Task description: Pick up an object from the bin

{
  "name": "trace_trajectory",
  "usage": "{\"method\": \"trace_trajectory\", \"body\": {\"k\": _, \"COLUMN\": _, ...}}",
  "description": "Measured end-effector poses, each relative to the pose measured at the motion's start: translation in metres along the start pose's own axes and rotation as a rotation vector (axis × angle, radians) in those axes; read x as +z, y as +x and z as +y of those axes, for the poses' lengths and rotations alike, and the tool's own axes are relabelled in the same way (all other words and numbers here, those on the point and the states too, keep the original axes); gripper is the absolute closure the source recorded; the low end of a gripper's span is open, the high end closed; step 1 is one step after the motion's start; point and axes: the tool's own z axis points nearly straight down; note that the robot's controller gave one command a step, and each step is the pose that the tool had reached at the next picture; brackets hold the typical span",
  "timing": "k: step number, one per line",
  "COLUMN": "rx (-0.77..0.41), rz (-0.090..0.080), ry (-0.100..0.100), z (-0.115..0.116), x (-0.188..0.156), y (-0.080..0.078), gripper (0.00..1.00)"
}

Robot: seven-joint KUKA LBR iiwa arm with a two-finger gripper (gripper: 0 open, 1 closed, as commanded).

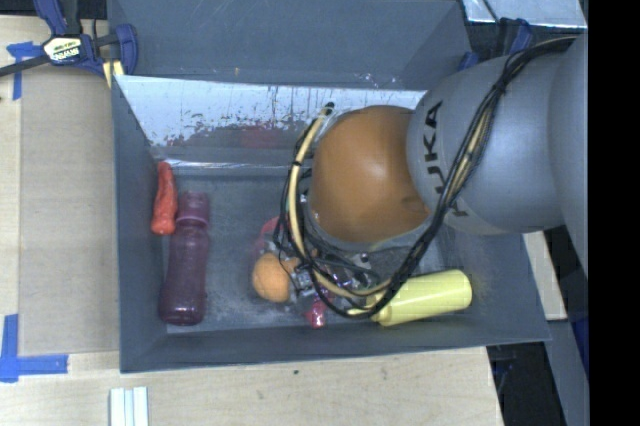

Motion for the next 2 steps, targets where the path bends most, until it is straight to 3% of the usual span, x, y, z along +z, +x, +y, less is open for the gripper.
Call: {"method": "trace_trajectory", "body": {"k": 2, "rx": 0.002, "rz": -0.005, "ry": 0.001, "z": 0.0, "x": -0.027, "y": -0.002, "gripper": 1.0}}
